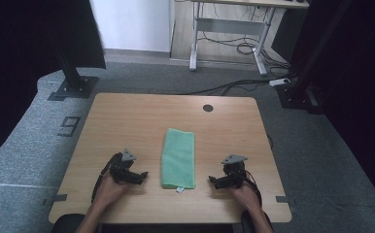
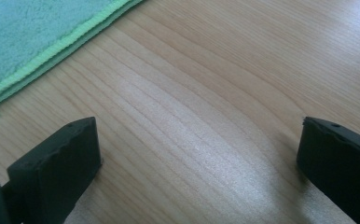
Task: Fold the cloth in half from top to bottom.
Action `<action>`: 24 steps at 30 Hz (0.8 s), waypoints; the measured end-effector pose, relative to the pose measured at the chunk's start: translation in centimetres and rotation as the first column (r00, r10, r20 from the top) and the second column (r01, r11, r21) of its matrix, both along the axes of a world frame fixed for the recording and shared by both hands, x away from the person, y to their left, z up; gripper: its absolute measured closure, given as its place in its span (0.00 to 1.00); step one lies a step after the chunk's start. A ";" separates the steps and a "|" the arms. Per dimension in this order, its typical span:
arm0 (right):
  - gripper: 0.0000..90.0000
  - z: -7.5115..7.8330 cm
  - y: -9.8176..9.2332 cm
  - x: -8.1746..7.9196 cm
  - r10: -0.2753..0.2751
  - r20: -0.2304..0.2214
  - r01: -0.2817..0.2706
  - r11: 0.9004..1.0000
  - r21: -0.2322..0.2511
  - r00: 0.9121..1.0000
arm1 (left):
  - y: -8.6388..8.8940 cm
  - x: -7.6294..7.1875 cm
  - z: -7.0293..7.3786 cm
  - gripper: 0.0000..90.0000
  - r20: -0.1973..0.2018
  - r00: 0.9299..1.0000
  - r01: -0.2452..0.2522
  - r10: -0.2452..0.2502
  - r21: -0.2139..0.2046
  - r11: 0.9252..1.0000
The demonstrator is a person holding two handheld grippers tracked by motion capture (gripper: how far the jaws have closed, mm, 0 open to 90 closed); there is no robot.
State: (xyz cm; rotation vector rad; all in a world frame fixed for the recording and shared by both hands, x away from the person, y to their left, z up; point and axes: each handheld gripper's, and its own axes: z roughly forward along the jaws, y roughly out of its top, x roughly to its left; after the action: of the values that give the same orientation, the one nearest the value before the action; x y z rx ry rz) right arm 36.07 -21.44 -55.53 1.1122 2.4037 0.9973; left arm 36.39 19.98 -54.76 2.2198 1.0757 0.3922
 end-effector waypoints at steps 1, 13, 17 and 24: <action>0.00 0.0 0.0 0.0 0.002 -0.002 -0.002 1.000 0.001 1.000 | 0.0 0.0 0.0 0.00 0.000 1.000 0.000 0.000 0.000 1.000; 0.00 0.3 1.8 -0.3 0.039 -0.006 -0.039 0.999 0.013 0.999 | -0.9 1.0 1.1 0.00 0.004 1.000 0.010 -0.010 -0.073 0.997; 0.01 0.7 2.7 -0.6 0.055 0.004 -0.055 0.998 0.024 0.998 | -1.8 1.4 1.5 0.00 0.021 0.999 0.027 -0.025 -0.074 0.997; 0.02 0.9 4.2 -0.7 0.082 0.012 -0.082 0.996 0.022 0.997 | -3.5 2.8 1.7 0.00 0.033 0.999 0.043 -0.041 -0.073 0.996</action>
State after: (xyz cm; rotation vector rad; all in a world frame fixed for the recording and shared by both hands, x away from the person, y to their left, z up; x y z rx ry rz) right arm 35.35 -17.24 -54.66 1.0200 2.4533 1.0562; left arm 39.15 16.53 -53.03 2.1606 1.0093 0.3618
